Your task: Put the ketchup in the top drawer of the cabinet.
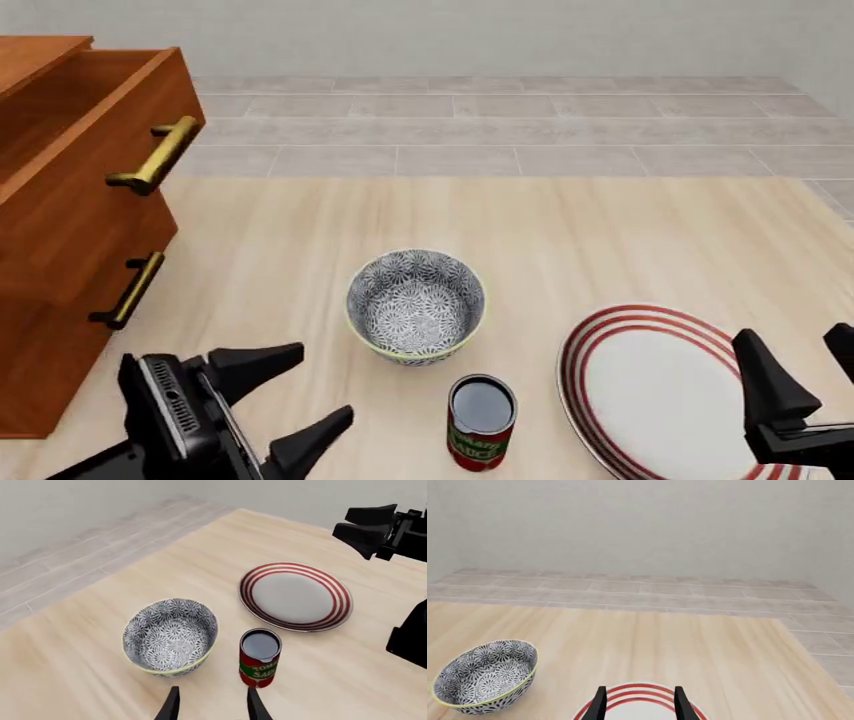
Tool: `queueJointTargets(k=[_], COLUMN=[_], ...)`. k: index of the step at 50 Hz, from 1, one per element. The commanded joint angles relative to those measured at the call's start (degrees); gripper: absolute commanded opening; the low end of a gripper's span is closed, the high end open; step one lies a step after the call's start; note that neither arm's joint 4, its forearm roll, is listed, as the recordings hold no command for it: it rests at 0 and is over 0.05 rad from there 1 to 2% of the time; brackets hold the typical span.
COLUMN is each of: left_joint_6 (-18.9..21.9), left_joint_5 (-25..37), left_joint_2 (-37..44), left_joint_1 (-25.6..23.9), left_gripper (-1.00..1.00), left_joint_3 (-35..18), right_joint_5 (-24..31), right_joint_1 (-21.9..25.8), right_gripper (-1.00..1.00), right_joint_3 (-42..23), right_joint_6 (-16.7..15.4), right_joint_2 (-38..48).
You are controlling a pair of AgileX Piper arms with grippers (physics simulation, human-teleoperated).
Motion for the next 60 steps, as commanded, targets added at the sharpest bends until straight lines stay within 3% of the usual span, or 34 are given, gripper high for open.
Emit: queueJointTargets(k=[1, 11, 24, 29, 32, 44, 53, 60], left_joint_6=[1.3, 2.4, 1.8, 1.8, -0.5, 0.8, -1.7, -1.2], left_joint_5=[-8.6, -13.9, -16.2, -17.0, -16.9, -20.7, -22.7, -24.7], left_joint_2=[10.5, 20.3, 26.7, 29.1, 30.3, 36.8, 41.1, 44.8], left_joint_1=[-5.9, -8.9, -10.6, -10.2, -9.5, -10.6, -10.0, -9.8], left_gripper=[1.0, 1.0, 1.0, 1.0, 1.0, 1.0, 1.0, 1.0], left_joint_3=[0.0, -2.4, -6.0, -7.2, -8.2, -9.9, -10.8, -11.5], right_joint_5=[-0.1, -0.5, -0.8, -0.9, -1.1, -1.7, -1.9, -2.1], right_joint_1=[0.2, 0.1, 0.3, 0.3, 0.3, 0.7, 0.7, 0.7], right_gripper=[1.0, 1.0, 1.0, 1.0, 1.0, 1.0, 1.0, 1.0], right_joint_3=[0.0, 0.0, 0.0, 0.0, 0.0, 0.0, 0.0, 0.0], right_joint_6=[0.0, 0.0, 0.1, 0.1, 0.2, 0.5, 0.7, 0.9], right_joint_2=[0.3, 0.7, 1.2, 1.4, 1.7, 2.3, 2.5, 2.8])
